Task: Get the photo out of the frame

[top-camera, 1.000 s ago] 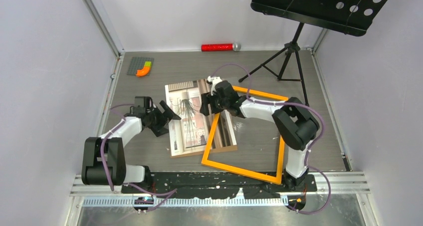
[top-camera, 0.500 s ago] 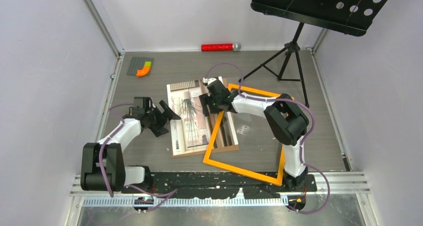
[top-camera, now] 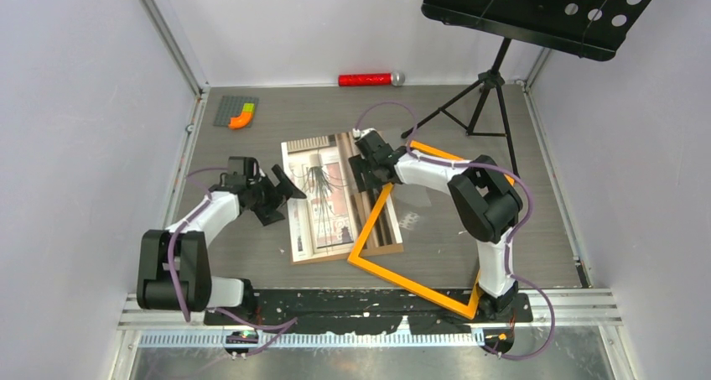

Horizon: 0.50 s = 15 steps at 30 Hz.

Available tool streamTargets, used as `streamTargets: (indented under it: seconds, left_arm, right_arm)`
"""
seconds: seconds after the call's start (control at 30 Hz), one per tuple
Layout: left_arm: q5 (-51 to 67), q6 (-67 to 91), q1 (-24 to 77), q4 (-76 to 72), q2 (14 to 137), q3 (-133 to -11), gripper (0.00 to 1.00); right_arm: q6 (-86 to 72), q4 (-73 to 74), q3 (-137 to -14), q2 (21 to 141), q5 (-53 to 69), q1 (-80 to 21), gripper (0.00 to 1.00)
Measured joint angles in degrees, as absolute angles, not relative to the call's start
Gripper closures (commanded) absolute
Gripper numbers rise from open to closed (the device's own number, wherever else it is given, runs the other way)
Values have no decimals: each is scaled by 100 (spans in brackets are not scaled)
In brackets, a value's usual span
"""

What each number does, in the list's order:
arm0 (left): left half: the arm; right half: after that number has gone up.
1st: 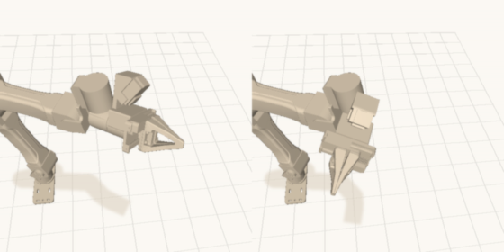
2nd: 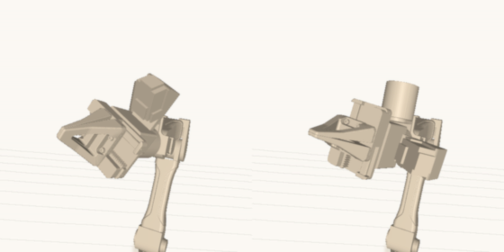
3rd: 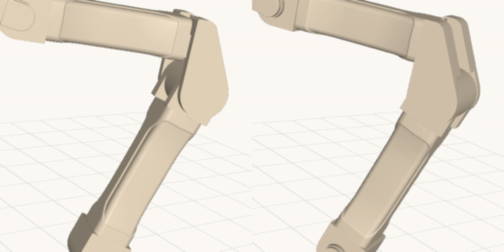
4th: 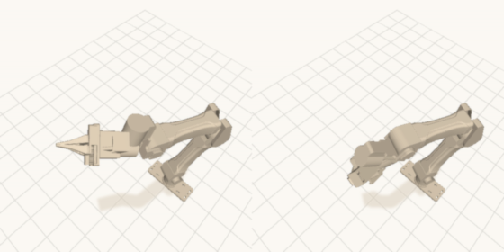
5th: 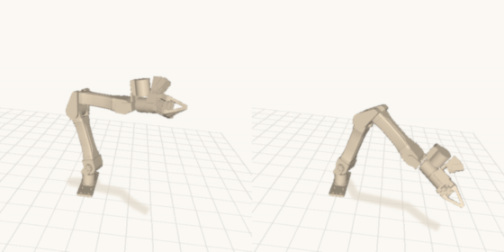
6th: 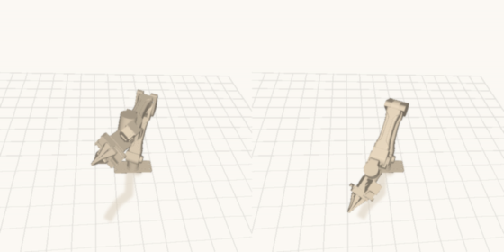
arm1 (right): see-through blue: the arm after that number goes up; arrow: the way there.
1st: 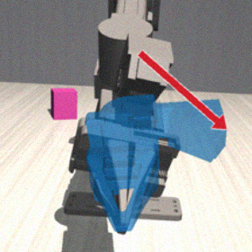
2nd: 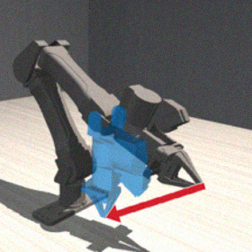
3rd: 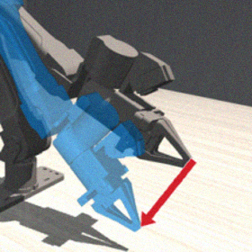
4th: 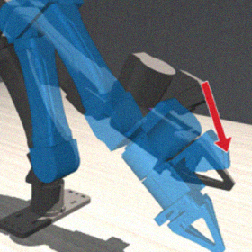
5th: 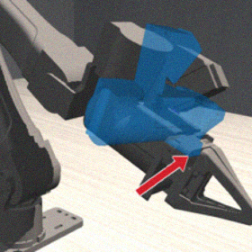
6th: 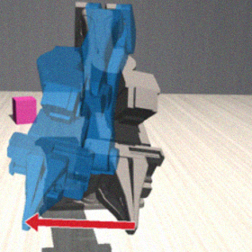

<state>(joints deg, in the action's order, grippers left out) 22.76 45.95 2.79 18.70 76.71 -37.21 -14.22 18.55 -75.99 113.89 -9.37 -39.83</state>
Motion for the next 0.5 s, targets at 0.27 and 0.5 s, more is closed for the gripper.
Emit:
streamTargets:
  seconds: [0.27, 0.5]
  left_arm:
    - [2311, 4471, 290, 1772, 8503, -4274, 7]
    - [2587, 4574, 266, 1417, 8731, -4303, 8]
  right_arm:
    - [-1409, 1826, -7861, 11544, -178, -3944, 31]
    - [-1409, 1826, -7881, 11555, -156, -3955, 31]
